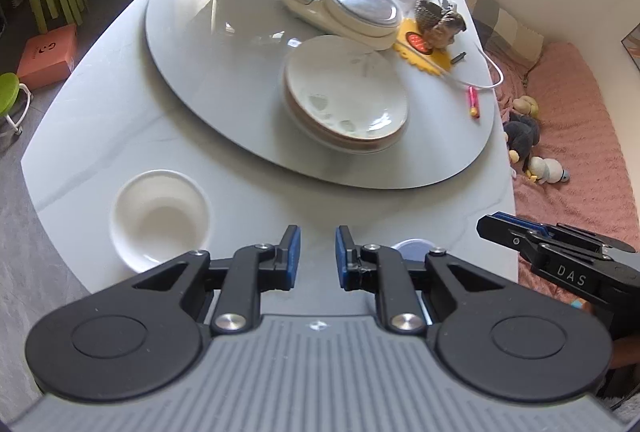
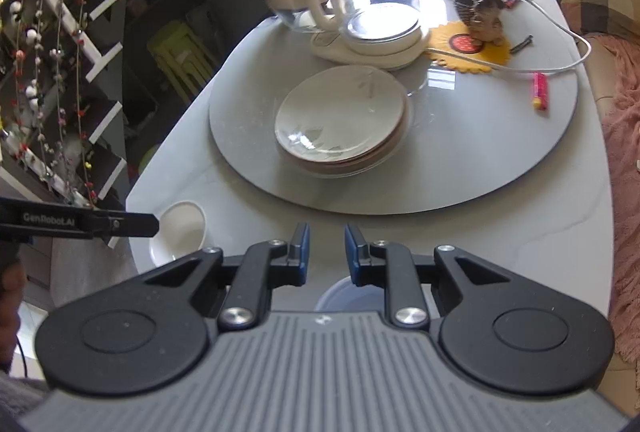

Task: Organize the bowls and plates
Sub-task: 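Move both tools to the white ceramic bowl near the table edge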

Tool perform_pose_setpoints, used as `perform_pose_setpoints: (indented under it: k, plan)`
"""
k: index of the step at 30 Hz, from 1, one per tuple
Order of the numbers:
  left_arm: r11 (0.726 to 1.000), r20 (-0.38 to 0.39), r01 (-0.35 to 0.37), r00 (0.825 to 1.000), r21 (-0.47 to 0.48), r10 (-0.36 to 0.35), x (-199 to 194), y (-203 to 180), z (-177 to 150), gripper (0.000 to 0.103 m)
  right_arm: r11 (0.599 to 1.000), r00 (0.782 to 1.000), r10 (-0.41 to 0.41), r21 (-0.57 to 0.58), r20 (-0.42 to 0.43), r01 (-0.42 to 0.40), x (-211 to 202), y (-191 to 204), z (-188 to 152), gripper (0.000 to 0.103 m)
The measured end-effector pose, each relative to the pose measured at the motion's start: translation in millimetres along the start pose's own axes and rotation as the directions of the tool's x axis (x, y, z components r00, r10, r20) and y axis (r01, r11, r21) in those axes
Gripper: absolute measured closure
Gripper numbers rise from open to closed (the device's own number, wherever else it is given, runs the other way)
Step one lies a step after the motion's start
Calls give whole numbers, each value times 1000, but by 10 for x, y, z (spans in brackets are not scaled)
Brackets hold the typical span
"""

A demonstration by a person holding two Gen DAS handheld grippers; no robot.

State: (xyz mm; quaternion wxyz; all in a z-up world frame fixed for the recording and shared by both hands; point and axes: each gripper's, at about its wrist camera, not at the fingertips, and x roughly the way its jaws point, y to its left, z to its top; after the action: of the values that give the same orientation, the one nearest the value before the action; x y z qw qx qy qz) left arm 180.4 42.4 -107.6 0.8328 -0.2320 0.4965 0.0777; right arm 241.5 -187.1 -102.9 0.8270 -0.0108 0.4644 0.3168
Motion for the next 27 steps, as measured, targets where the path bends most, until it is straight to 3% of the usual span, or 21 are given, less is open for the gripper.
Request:
perform_pose_setpoints:
  k: [18, 20, 25, 26, 27]
  plan:
    - [999, -87, 35, 995, -39, -38, 80, 1562, 159, 83, 1000, 1000, 3, -22, -24, -4, 590, 1039, 53, 80]
    - [1000, -90, 26, 996, -11, -27, 109, 1715, 178, 72, 1000, 999, 13, -10, -36, -14, 686, 1135, 62, 80]
    - [1000, -119, 19, 993, 23, -16, 251, 2064, 239, 64, 1000, 996, 19, 26, -91, -17, 1017, 1375, 65, 79]
    - [999, -125, 21, 992, 32, -17, 292, 2109, 253, 64, 999, 995, 23, 43, -99, -19, 1082, 1396, 64, 75]
    - [999, -135, 28, 991, 39, -23, 339, 2157, 267, 64, 998, 994, 29, 64, -104, -22, 1139, 1410, 60, 62]
